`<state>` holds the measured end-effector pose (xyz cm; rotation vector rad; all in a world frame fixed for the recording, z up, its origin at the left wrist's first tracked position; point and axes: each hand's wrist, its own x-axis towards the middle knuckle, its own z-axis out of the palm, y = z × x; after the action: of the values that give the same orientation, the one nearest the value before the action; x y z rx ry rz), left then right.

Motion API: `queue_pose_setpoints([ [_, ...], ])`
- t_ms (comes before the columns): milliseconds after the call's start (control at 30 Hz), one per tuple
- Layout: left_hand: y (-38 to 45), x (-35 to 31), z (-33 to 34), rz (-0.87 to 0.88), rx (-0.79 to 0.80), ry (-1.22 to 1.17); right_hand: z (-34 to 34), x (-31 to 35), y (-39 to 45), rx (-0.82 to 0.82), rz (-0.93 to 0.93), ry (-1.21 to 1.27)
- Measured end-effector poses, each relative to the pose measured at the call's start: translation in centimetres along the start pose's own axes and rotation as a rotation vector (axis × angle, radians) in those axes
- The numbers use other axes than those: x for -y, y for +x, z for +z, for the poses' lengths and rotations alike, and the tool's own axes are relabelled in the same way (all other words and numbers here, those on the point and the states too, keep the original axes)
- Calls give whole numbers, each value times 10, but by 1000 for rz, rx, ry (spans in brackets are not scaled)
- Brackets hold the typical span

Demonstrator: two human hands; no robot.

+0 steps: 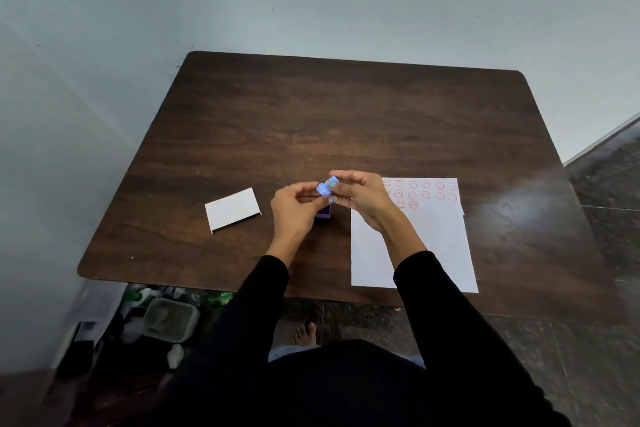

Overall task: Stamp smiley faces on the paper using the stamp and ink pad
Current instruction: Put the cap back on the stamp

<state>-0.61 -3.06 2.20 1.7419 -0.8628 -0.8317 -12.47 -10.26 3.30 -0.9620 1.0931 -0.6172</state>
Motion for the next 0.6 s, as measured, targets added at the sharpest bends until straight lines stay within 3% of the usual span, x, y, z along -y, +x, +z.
queue_pose_setpoints([
  [267,4,1,-2,24,7,70,1,3,-1,32,-14,-112],
  [600,1,6,-3,76,20,126,6,0,-1,-57,32,-168],
])
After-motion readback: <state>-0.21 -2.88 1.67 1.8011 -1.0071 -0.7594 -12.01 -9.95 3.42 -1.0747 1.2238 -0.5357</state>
